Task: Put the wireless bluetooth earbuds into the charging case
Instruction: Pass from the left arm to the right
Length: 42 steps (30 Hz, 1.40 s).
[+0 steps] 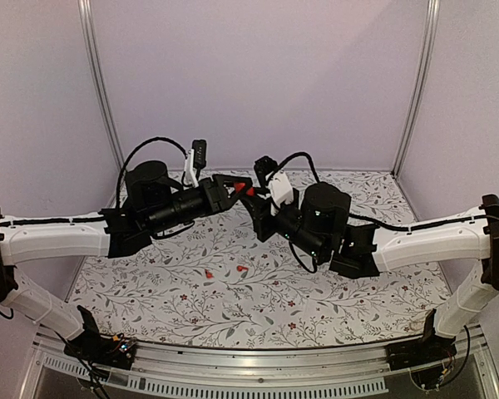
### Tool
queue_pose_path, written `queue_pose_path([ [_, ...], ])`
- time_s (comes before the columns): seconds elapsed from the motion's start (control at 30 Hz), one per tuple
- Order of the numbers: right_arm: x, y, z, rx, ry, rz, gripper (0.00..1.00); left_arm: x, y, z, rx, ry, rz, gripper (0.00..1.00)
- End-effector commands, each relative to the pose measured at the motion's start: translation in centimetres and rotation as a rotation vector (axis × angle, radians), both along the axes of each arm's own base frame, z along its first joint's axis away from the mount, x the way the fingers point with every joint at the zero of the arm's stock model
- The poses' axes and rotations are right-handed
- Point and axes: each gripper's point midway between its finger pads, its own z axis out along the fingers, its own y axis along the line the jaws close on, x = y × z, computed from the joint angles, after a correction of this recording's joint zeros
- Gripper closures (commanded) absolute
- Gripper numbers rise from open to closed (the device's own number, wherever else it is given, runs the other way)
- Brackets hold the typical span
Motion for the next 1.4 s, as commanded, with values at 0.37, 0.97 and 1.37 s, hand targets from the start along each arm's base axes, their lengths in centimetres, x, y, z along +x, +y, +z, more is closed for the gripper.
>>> queue_pose_path([
  [0.37,-0.8,-1.9,1.1,0.060,-0.024,0.006,0.86,-0.9,1.2,1.0,0.071,-0.088,-0.031,0.23],
  [0.97,-2.7,-2.5,2.1,0.025,-0.157,0.088,0.87,-3.4,-1.2,0.4,0.048,-0.015,-0.337,0.22],
  [1.37,-2.9,-2.3,1.5,0.007,-0.160,0.104,0.87,-3.3,-1.3,1.1,0.015,-0.021,-0.339,0.28],
])
